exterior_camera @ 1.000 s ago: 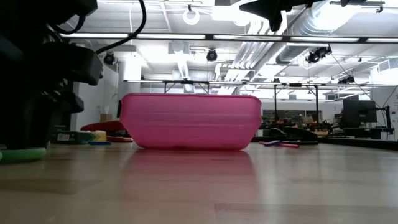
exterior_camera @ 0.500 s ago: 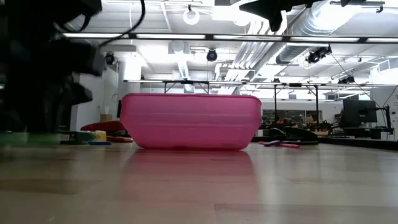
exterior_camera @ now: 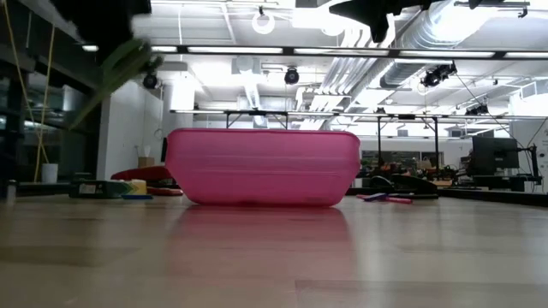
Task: Pack school essentials
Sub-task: Put the green scissors into the pink supply box
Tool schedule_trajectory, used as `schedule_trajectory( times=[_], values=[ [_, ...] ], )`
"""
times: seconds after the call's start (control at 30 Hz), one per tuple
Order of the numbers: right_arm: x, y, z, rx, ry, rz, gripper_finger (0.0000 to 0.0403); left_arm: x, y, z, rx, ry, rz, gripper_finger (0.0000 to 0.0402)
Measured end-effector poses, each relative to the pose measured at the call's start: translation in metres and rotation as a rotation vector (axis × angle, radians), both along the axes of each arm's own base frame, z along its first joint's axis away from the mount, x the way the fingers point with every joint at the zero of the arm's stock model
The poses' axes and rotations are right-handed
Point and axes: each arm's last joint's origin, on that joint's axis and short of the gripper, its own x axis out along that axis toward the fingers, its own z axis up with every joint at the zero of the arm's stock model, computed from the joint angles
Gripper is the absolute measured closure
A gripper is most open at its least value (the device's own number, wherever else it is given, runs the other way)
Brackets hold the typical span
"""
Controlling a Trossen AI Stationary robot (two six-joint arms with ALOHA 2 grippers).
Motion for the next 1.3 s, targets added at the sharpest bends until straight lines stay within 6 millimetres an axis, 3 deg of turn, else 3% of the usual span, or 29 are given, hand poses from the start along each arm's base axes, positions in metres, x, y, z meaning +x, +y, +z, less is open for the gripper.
schedule_trajectory(
  times=[0.2,0.4,0.7,0.87,1.3],
  values=[
    [0.000,0.000,0.002,0.012,-0.017,-0.001,0.0245,-0.009,0.020,0.053,0.142,-0.486,0.071,0.0401],
    [0.000,0.000,0.007,0.015,-0.073,-0.001,0.0245,0.000,0.030,0.086,0.229,-0.832,-0.011,0.0401],
    [0.000,0.000,0.011,0.014,-0.110,0.000,0.0245,0.049,0.041,0.070,0.046,-0.882,-0.219,0.0401],
    [0.000,0.001,0.011,0.019,-0.115,0.020,0.0245,0.078,0.047,0.058,-0.006,-0.933,-0.220,0.0401],
    [0.000,0.002,0.011,0.020,-0.115,0.037,0.0245,0.088,0.050,0.053,-0.036,-0.962,-0.194,0.0401]
  ],
)
